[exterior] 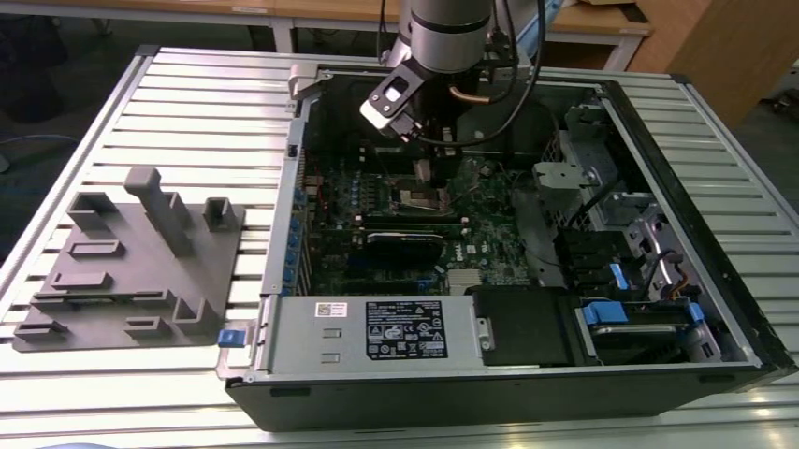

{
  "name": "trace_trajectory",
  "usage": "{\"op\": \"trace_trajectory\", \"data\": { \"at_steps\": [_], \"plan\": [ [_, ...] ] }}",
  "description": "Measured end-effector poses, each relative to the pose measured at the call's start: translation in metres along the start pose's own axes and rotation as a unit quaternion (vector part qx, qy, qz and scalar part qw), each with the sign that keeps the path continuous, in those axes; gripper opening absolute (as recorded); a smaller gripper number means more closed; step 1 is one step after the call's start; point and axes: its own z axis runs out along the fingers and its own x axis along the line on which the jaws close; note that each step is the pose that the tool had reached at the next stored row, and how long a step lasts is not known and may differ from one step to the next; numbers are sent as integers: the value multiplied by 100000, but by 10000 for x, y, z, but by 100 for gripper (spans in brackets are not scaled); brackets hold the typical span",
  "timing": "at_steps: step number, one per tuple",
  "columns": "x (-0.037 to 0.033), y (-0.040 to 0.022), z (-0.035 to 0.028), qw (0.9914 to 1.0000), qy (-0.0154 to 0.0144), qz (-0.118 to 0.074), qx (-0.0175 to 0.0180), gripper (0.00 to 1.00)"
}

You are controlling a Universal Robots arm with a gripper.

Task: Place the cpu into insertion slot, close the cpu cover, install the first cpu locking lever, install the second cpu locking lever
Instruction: 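Place the cpu into insertion slot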

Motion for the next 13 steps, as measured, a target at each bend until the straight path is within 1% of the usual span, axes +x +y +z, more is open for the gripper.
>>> {"op": "trace_trajectory", "data": {
  "at_steps": [1, 3, 13],
  "plan": [
    [0, 0, 0, 100000, -2, -1, 22, 54],
    [0, 0, 1, 100000, 16, -2, 300, 54],
    [0, -1, 18, 100000, 11, -2, 301, 54]
  ]
}}
